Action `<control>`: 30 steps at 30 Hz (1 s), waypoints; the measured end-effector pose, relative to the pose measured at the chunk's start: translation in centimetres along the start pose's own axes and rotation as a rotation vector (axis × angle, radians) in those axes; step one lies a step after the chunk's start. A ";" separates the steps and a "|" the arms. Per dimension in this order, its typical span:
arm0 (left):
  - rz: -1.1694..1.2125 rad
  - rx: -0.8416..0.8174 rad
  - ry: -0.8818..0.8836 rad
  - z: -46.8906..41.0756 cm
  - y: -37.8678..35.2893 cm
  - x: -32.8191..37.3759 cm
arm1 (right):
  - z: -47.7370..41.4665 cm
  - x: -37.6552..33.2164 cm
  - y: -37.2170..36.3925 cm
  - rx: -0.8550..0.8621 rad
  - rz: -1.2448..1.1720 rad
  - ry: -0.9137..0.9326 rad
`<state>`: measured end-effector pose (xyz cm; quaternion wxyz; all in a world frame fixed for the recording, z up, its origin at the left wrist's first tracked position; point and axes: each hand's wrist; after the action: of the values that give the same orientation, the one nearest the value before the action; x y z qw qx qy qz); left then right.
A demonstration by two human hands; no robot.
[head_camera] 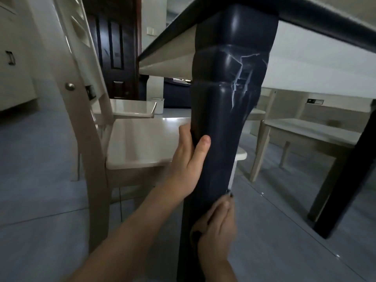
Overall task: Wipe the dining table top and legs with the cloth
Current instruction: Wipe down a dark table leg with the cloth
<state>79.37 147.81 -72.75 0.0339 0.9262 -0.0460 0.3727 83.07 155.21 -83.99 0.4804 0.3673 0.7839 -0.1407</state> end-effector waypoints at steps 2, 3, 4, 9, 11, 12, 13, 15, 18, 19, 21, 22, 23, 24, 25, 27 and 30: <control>0.019 0.026 -0.024 0.2 -0.5 0.0 | -1.6 -1.8 0.1 0.066 -0.101 0.127; 0.019 0.051 -0.031 0.1 -0.7 0.0 | -2.5 -3.2 0.5 0.100 -0.120 0.184; 0.013 0.078 -0.035 0.2 -1.0 0.2 | -2.9 -3.8 0.4 0.115 -0.107 0.227; 0.075 0.125 -0.043 0.4 -1.8 -0.3 | 2.3 3.6 -0.7 -0.017 -0.065 -0.048; 0.063 0.167 -0.056 0.5 -2.1 -0.4 | 5.1 7.1 -0.5 -0.111 -0.087 -0.116; 0.049 0.194 -0.059 0.4 -2.2 -0.3 | 6.4 8.6 -0.4 -0.125 -0.065 -0.085; 0.034 0.218 -0.058 0.3 -2.3 -0.3 | 7.4 10.1 -0.4 -0.159 -0.062 -0.095; 0.034 0.249 -0.058 0.2 -2.6 -0.2 | 9.4 12.5 0.3 -0.309 -0.062 -0.219; 0.053 0.266 -0.060 -0.1 -2.6 -0.6 | 12.2 17.1 2.2 -0.561 0.089 -0.377; 0.059 0.268 -0.057 -0.1 -2.5 -0.6 | 12.9 18.1 2.7 -0.636 0.171 -0.418; 0.060 0.265 -0.043 -0.2 -2.5 -0.5 | 13.3 19.6 3.2 -0.766 0.218 -0.521; 0.056 0.259 -0.037 -0.3 -2.5 -0.4 | 13.3 20.6 3.2 -0.833 0.148 -0.575; 0.051 0.259 -0.031 -0.2 -2.4 -0.2 | 13.1 20.7 2.9 -0.872 0.094 -0.622; 0.041 0.266 -0.028 -0.1 -2.3 -0.1 | 13.0 20.5 2.9 -0.863 0.038 -0.624; 0.032 0.268 -0.032 -0.1 -2.2 -0.1 | 12.9 20.7 3.0 -0.836 -0.148 -0.717; 0.031 0.257 -0.022 0.0 -2.2 0.0 | 11.7 18.3 4.1 -0.845 -0.323 -0.716; 0.009 0.243 -0.018 0.1 -2.3 0.4 | 8.2 13.9 4.2 -0.714 -0.264 -0.639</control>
<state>80.01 150.07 -72.57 -0.0807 0.9266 -0.0048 0.3672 87.65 159.49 -99.43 0.7706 0.0161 0.6365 -0.0283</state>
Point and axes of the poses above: each hand's wrist, its own z-axis away from the middle knuckle, its own y-axis out of the back of the hand, x = y × z, and after that the axes turned 8 degrees about z, right-handed
